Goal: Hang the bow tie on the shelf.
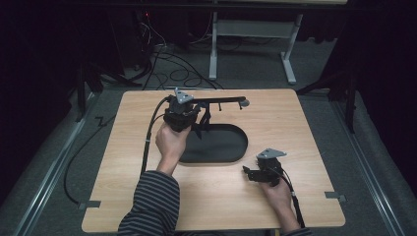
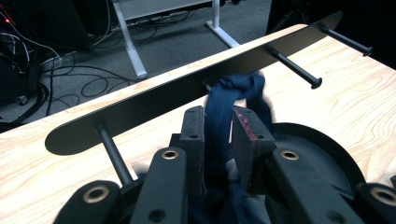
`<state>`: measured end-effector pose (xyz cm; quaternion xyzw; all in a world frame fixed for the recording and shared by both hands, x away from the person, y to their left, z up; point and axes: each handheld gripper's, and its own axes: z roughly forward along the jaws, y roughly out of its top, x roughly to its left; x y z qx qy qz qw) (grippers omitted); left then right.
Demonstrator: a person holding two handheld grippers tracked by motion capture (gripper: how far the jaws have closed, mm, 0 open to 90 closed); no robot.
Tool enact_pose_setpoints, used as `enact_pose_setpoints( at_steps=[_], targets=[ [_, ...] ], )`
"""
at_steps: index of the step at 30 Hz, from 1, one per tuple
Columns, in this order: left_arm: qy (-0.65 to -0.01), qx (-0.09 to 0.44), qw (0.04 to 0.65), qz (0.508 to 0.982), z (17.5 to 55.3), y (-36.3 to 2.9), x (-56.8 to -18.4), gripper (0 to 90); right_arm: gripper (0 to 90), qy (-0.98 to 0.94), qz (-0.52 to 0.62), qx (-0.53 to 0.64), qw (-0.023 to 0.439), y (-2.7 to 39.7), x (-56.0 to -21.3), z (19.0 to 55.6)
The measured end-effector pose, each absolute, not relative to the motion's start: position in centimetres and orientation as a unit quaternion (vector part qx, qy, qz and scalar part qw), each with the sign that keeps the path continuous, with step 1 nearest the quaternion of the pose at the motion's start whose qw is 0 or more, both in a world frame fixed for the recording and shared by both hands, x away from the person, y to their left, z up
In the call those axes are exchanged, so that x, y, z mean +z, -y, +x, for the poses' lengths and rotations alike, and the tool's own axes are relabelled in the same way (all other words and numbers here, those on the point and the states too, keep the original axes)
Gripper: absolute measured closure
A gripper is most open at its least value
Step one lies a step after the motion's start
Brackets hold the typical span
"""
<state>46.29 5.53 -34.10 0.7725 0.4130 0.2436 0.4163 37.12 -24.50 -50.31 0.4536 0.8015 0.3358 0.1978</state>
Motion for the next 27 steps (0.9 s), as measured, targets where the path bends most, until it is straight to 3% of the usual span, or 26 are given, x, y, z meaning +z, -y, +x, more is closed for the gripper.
enact_pose_setpoints(
  at_steps=[7,27],
  targets=[
    [-0.408,0.252,0.413,0.774,46.0,-5.6,-34.0,72.9,28.8,-0.802,0.453,0.336,0.198,24.5,-50.3,37.1],
    [-0.397,0.213,0.444,0.775,43.5,-7.8,-33.5,62.0,28.8,-0.802,0.453,0.335,0.197,24.5,-50.3,37.1]
  ],
)
